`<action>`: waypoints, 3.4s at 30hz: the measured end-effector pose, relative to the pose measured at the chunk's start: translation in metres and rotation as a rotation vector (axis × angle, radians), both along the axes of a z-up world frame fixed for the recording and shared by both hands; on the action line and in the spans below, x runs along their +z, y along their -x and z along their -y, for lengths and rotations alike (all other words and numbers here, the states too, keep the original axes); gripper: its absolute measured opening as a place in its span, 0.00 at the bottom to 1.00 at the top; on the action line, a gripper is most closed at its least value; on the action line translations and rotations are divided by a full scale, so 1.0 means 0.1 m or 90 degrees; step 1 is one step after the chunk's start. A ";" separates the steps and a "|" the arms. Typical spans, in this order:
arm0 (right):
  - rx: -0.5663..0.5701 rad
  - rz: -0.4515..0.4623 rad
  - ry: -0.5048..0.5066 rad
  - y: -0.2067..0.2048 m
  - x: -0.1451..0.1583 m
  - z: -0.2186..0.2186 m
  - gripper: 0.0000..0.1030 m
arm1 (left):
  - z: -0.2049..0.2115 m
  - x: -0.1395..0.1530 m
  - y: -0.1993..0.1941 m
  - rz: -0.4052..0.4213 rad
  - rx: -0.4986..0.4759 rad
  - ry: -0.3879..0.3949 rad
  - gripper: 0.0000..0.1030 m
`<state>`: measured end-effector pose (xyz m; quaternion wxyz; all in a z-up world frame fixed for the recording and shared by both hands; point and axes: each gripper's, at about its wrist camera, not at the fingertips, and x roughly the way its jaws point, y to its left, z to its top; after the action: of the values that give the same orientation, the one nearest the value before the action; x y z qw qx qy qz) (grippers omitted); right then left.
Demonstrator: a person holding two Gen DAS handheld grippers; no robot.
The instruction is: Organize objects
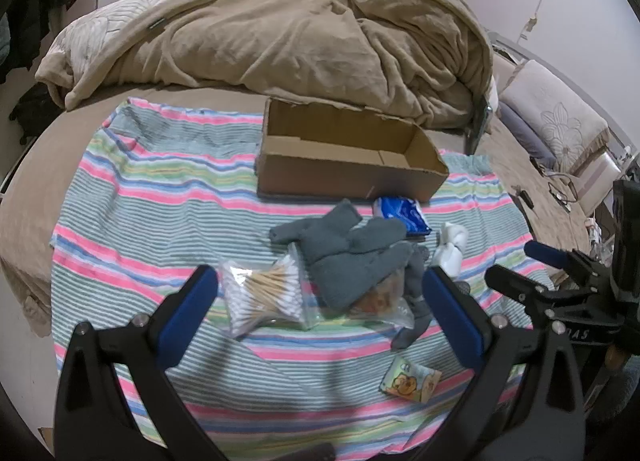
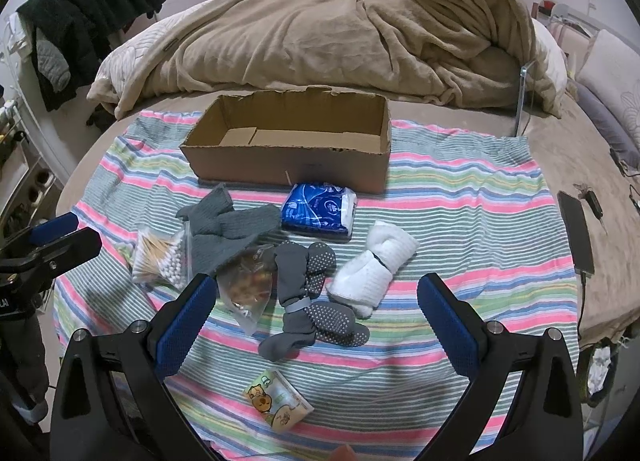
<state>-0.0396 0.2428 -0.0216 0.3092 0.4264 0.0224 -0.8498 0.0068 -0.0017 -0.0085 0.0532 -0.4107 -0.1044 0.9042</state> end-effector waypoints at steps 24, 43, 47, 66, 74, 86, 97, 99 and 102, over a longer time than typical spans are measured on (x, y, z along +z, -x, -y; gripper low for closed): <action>0.000 0.006 -0.001 0.00 0.00 -0.01 0.99 | -0.01 -0.01 -0.02 0.004 0.002 -0.002 1.00; 0.002 0.007 0.000 0.01 0.00 -0.02 0.99 | -0.05 -0.02 -0.02 0.004 0.000 0.002 1.00; 0.002 0.007 0.000 0.02 0.00 -0.02 0.99 | -0.05 -0.02 -0.02 0.005 0.000 0.002 1.00; 0.003 0.021 -0.002 0.07 -0.08 0.00 0.99 | -0.04 -0.08 0.04 0.019 0.000 0.000 1.00; 0.006 0.035 -0.008 0.14 -0.13 0.04 0.99 | -0.02 -0.17 0.11 0.035 0.004 0.002 1.00; 0.005 0.074 -0.025 0.33 -0.38 0.08 0.97 | 0.08 -0.63 0.31 0.101 0.022 0.016 1.00; 0.011 0.109 -0.050 0.57 -0.67 0.16 0.90 | 0.13 -0.95 0.50 0.145 0.031 0.025 1.00; 0.010 0.114 -0.054 0.62 -0.72 0.17 0.89 | 0.15 -1.00 0.54 0.153 0.033 0.026 1.00; 0.005 0.121 -0.060 0.71 -0.79 0.18 0.86 | 0.17 -1.09 0.60 0.163 0.032 0.027 0.99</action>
<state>-0.1101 0.2252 -0.1001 0.2929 0.5188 0.0347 -0.8024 -0.0529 -0.0188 -0.1176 0.0081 -0.5214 -0.1011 0.8472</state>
